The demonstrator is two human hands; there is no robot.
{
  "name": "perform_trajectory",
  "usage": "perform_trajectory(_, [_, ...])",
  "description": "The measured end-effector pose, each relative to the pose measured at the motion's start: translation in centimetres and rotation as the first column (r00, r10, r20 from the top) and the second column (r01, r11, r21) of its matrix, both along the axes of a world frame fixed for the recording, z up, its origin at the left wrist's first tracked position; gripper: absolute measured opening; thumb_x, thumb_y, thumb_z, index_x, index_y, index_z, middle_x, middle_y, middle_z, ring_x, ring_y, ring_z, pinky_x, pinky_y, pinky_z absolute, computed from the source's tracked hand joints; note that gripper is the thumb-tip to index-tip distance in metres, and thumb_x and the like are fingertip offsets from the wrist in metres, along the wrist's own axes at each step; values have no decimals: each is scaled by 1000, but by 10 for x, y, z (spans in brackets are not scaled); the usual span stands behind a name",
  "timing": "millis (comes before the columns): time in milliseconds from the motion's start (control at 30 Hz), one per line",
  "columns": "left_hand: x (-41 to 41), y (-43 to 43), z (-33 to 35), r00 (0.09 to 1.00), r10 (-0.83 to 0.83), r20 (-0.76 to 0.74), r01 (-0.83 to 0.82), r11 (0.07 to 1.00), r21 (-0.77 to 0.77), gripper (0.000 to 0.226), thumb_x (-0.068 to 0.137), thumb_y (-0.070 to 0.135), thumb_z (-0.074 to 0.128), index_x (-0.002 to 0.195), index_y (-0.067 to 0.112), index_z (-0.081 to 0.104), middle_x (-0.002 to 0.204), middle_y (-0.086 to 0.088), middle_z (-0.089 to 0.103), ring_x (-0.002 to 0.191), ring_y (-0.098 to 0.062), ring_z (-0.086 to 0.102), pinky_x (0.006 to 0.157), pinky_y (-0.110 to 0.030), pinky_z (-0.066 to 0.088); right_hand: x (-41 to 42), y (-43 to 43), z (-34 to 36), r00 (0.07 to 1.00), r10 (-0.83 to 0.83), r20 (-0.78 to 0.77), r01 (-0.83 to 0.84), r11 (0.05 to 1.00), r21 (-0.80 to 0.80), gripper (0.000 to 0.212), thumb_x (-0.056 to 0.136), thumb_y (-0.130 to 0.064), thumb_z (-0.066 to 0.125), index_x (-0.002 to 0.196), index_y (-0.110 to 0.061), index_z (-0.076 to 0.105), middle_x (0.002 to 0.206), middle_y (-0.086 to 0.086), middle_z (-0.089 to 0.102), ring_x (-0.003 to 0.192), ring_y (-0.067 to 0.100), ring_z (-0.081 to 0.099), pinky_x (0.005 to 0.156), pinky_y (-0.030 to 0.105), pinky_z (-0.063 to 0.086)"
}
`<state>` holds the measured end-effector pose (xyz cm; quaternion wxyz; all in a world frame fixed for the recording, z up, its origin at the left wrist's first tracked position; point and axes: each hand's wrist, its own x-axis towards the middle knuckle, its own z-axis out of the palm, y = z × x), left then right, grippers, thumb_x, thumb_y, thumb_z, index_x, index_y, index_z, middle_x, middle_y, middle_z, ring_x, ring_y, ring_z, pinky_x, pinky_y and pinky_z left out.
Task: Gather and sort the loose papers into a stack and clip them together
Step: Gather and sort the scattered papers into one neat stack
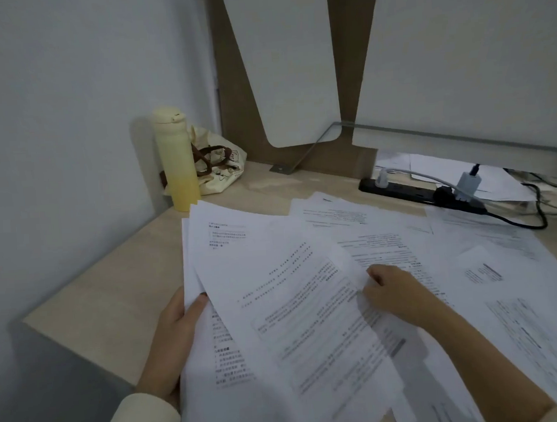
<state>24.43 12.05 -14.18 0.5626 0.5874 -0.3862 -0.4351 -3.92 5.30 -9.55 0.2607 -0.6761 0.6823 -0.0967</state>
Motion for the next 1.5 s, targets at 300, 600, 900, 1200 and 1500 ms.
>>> perform_trajectory(300, [12, -4, 1, 969, -64, -238, 82, 994, 67, 30, 95, 16, 45, 119, 15, 62, 113, -8, 70, 102, -27, 67, 88, -43, 51, 56, -43, 51, 611, 99, -785, -441, 866, -234, 34, 92, -16, 41, 125, -14, 48, 126, 8, 52, 122, 25, 42, 102, 39, 33])
perform_trajectory(600, [9, -9, 0, 998, -67, -5, 67, 990, 120, 26, 95, 29, 45, 115, 29, 61, 109, 10, 70, 102, -12, 64, 89, -32, 48, 158, -42, 9, 574, 294, -764, -779, 482, -400, 34, 65, -21, 75, 99, -16, 70, 108, 11, 63, 109, 26, 56, 110, 56, 27])
perform_trajectory(900, [2, -15, -1, 943, -112, 313, 80, 990, 113, 26, 93, 19, 50, 119, 24, 50, 105, 14, 60, 98, -8, 57, 86, -26, 45, 190, -31, -19, 746, 456, -484, -664, 562, -493, 42, 58, -23, 79, 98, -15, 70, 109, 13, 65, 102, 29, 61, 106, 48, 38])
perform_trajectory(1200, [-5, -9, -1, 971, -55, 232, 61, 998, -22, 24, 95, 9, 44, 115, 20, 52, 102, 18, 59, 93, 3, 55, 76, -19, 43, 17, -18, 4, 996, -87, -2, 85, 979, -185, 50, 90, -28, 53, 136, -17, 40, 143, 9, 31, 132, 26, 29, 102, 36, 34])
perform_trajectory(1500, [-19, -2, -4, 1000, 13, -14, -13, 999, -42, 31, 94, 12, 48, 123, 19, 57, 111, 9, 65, 102, -11, 60, 81, -28, 46, -114, 32, -16, 859, -497, -124, 507, 860, 58, 85, 75, -49, 68, 140, -5, 33, 143, 21, 30, 133, 37, 29, 105, 44, 32])
